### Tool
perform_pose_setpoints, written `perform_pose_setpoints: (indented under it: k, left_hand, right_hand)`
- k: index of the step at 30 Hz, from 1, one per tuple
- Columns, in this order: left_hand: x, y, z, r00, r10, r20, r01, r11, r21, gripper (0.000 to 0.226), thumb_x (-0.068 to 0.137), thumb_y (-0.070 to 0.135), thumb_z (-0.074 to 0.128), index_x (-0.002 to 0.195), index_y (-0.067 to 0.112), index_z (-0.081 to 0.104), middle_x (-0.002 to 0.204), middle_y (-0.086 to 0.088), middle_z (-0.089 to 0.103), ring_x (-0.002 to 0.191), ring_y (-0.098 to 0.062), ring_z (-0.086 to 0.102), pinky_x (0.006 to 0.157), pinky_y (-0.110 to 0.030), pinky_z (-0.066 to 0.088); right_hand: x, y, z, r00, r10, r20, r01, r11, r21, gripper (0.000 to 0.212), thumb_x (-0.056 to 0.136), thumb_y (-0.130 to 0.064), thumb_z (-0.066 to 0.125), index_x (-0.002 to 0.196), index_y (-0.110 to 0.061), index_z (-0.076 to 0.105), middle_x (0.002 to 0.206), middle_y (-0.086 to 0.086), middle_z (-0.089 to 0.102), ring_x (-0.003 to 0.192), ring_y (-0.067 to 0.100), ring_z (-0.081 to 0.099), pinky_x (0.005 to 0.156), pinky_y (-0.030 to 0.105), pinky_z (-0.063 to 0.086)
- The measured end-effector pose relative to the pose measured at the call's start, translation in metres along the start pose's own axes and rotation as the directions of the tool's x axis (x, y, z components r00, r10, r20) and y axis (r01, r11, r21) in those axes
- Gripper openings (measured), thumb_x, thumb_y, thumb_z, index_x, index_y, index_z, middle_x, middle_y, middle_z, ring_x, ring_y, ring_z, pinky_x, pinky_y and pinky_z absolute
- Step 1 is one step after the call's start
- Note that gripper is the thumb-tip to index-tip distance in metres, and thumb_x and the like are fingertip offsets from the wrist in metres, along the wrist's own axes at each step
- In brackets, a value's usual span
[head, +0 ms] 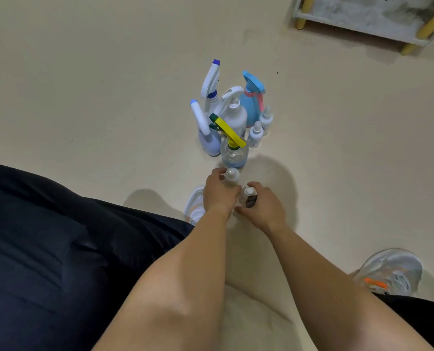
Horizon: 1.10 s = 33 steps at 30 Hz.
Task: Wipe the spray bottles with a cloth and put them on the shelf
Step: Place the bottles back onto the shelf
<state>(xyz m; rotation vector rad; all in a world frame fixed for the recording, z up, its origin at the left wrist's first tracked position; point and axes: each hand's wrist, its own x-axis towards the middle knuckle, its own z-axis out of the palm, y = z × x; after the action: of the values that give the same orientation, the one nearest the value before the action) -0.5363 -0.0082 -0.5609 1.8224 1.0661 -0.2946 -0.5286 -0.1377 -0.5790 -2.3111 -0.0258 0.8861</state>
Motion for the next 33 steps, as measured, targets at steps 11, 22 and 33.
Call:
perform_pose_setpoints:
  k: [11, 22, 33]
  left_hand:
    - [0.008, 0.003, -0.003, 0.991, 0.123, -0.05, -0.121, 0.991, 0.05, 0.028, 0.081, 0.032, 0.072, 0.106, 0.033, 0.06, 0.101, 0.007, 0.064, 0.094, -0.019, 0.062, 0.075, -0.031, 0.047]
    - [-0.022, 0.026, -0.018, 0.976, 0.175, -0.128, -0.185, 0.98, -0.07, 0.028, 0.076, 0.019, 0.073, 0.096, 0.026, 0.054, 0.078, 0.009, 0.064, 0.069, -0.005, 0.057, 0.053, -0.013, 0.037]
    - [-0.022, 0.059, 0.042, 0.948, 0.318, -0.005, -0.318, 0.948, 0.013, 0.03, 0.09, 0.041, 0.07, 0.1, 0.017, 0.056, 0.104, 0.0, 0.064, 0.096, -0.024, 0.06, 0.077, -0.033, 0.043]
  right_hand:
    - [0.019, -0.007, 0.001, 0.998, -0.035, -0.054, 0.034, 0.999, -0.019, 0.025, 0.089, -0.046, 0.065, 0.111, -0.036, 0.069, 0.095, 0.0, 0.051, 0.088, 0.023, 0.061, 0.07, 0.031, 0.043]
    - [0.018, -0.03, -0.052, 0.983, 0.04, -0.179, 0.022, 0.943, 0.332, 0.024, 0.069, -0.026, 0.07, 0.089, -0.029, 0.057, 0.073, -0.005, 0.067, 0.049, 0.02, 0.061, 0.051, 0.047, 0.058]
    - [0.064, -0.04, -0.131, 0.965, 0.027, -0.262, 0.073, 0.928, 0.366, 0.008, 0.078, -0.024, 0.071, 0.084, -0.029, 0.067, 0.055, -0.004, 0.065, 0.05, 0.016, 0.061, 0.044, 0.036, 0.055]
